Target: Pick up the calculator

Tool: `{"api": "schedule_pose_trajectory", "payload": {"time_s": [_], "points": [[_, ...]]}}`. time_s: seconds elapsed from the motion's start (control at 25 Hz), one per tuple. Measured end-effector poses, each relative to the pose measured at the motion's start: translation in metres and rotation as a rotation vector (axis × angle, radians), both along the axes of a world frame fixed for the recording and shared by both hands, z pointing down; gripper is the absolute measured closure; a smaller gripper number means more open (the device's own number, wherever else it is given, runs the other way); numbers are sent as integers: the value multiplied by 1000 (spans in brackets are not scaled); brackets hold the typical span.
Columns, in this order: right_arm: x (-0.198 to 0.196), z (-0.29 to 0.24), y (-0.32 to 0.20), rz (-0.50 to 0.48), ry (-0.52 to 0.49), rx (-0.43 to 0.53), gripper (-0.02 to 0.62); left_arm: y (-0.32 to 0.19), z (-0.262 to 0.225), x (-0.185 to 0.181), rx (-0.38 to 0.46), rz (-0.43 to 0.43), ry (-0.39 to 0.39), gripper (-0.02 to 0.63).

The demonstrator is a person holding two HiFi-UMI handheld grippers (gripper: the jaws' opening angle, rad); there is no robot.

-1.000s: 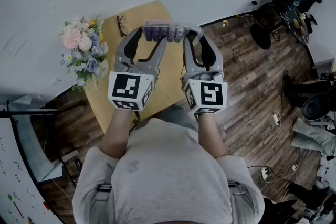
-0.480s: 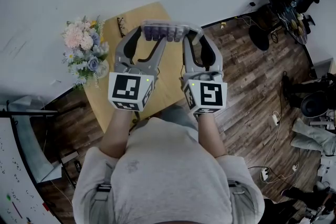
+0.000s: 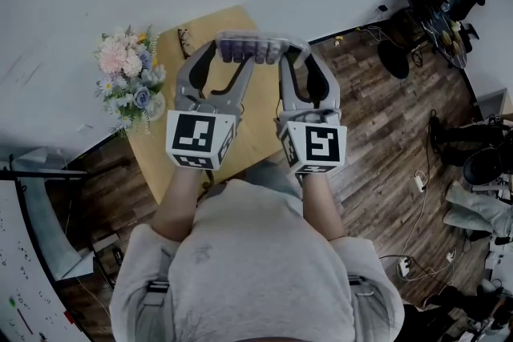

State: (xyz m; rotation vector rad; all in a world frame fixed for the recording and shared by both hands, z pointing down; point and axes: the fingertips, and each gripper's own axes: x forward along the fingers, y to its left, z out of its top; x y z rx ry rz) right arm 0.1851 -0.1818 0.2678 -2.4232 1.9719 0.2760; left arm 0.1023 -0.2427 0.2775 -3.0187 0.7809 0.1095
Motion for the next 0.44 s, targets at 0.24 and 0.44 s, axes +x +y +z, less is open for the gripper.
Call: {"api": "schedule_pose_trajectory", "payload": {"time_s": [0.24, 0.44], "points": [[1, 0, -1, 4, 3, 0, 459, -1, 1, 2, -3, 2, -2, 344], [3, 1, -1, 9, 4, -2, 459, -2, 2, 4, -4, 5, 1, 344]]}}
